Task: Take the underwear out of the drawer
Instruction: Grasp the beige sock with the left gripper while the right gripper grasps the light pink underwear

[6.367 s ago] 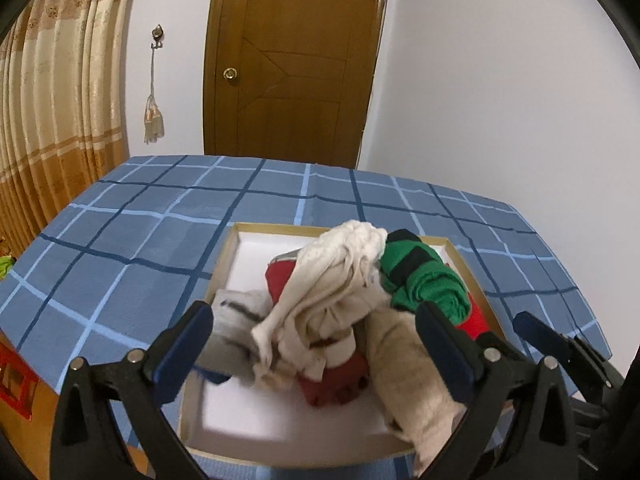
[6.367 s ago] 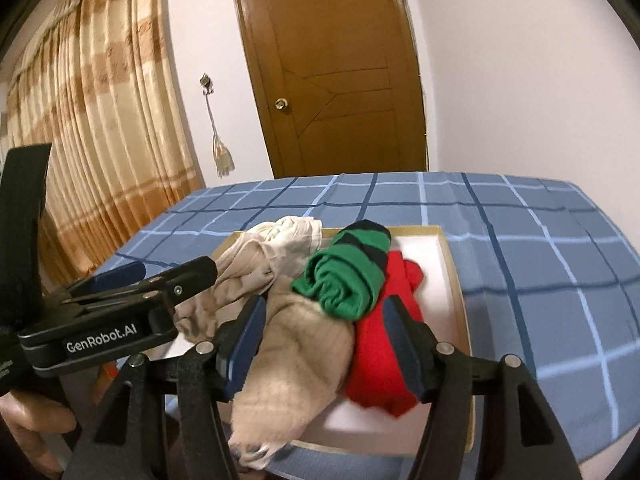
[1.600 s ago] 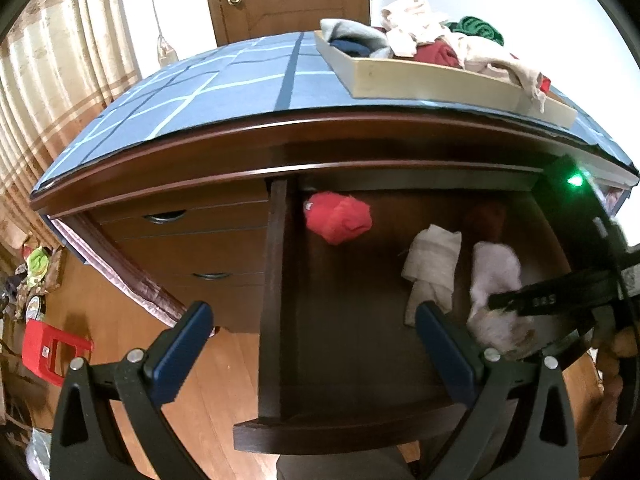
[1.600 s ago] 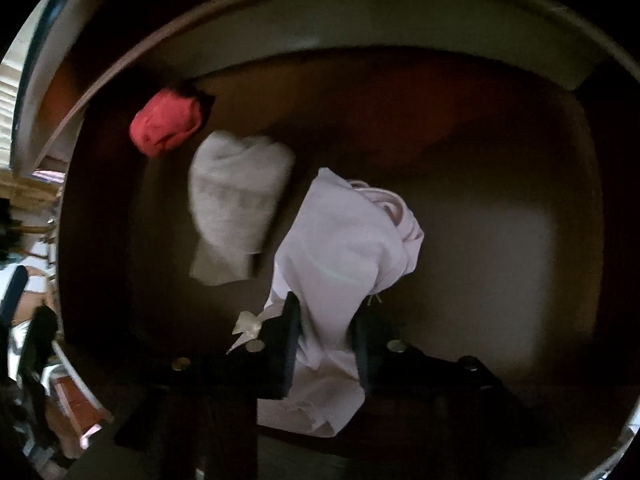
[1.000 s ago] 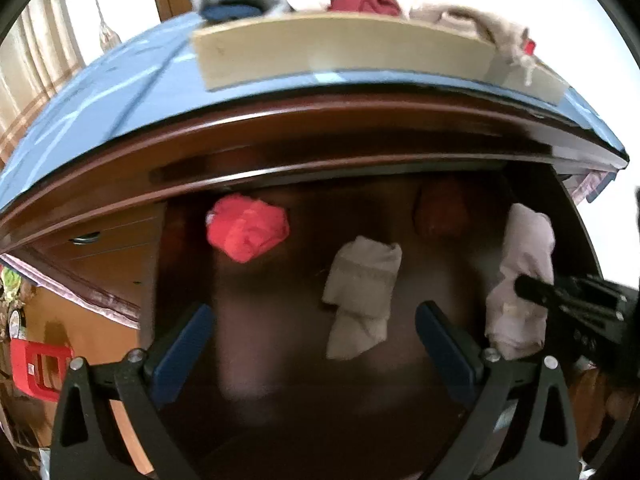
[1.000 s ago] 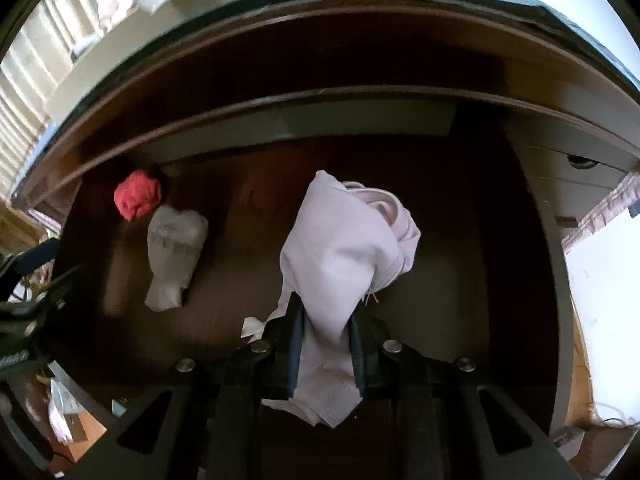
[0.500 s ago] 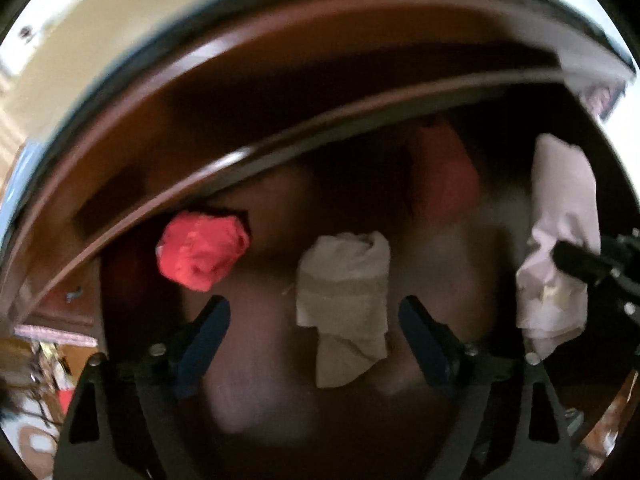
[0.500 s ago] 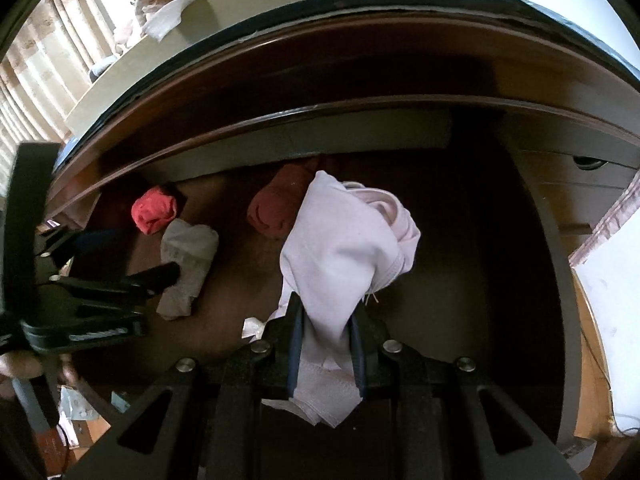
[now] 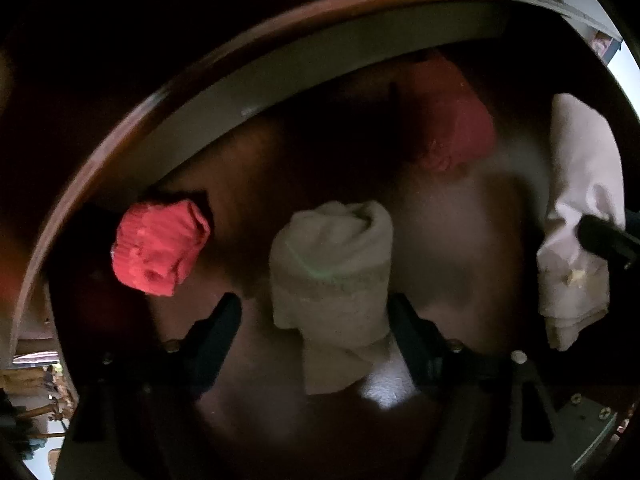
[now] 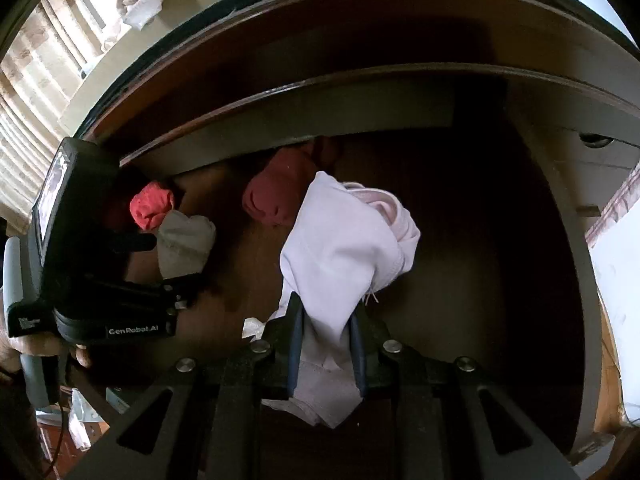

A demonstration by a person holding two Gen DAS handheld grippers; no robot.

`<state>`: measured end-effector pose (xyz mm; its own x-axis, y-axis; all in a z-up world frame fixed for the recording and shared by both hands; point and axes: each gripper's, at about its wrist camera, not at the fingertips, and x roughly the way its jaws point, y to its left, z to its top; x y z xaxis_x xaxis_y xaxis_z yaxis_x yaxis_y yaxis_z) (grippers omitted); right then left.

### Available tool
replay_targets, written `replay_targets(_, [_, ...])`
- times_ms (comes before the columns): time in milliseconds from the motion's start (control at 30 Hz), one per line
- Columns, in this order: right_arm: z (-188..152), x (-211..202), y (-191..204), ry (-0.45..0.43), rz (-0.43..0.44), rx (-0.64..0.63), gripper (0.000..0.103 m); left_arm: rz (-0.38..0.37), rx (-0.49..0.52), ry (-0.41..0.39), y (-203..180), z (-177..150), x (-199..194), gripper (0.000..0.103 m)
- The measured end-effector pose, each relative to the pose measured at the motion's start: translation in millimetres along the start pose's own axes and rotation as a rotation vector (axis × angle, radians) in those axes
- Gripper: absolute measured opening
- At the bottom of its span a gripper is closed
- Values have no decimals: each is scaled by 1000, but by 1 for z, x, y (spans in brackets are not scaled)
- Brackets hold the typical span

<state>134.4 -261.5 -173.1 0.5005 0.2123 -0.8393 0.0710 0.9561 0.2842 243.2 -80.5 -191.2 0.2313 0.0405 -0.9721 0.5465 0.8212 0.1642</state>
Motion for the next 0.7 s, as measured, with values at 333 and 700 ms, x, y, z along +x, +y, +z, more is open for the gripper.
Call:
replay_targets(333, [-2,-9,4,-16,10,11,23,-67,10,-25,2,3,-2,36])
replay_targets(700, [-8,-26,14,-60,3,17,23,-64,-31,-235,4,-10,-49,23])
